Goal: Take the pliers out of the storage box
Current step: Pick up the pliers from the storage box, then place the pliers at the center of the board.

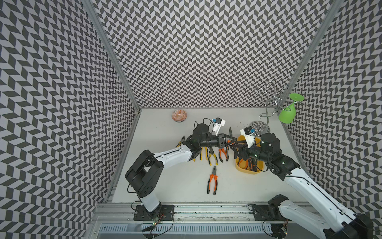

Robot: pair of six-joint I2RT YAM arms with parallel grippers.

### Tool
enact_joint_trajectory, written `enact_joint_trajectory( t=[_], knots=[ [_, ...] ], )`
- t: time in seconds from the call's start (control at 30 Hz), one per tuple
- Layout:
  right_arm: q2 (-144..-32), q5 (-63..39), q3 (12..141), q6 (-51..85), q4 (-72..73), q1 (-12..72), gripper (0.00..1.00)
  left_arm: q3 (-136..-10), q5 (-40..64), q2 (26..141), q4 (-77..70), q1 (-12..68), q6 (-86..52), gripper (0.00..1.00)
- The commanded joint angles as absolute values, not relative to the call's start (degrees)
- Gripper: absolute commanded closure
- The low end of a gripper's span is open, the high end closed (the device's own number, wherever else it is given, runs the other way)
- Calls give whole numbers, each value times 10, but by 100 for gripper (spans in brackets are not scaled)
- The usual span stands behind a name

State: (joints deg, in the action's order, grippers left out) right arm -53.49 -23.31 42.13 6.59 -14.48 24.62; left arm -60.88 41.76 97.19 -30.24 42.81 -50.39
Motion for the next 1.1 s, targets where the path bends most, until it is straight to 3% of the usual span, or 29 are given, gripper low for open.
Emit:
enact_joint_trajectory(
  t=[0.0, 0.27, 0.6, 0.9, 1.07],
  knots=[
    [-513, -223, 424, 39, -117, 250, 30, -599, 455, 951, -281, 412, -490, 100],
    [-511, -214, 444, -61, -186, 282, 1, -491, 482, 885, -201, 392, -394, 100],
    [-480, -193, 390, -139, -128, 387, 1, -330, 458, 767, -159, 370, -379, 100],
    [-505, -205, 386, -154, -126, 412, 1, -219, 382, 671, -77, 351, -387, 100],
    [-519, -211, 383, -160, -114, 425, 0, -202, 377, 686, -109, 345, -409, 100]
  ],
)
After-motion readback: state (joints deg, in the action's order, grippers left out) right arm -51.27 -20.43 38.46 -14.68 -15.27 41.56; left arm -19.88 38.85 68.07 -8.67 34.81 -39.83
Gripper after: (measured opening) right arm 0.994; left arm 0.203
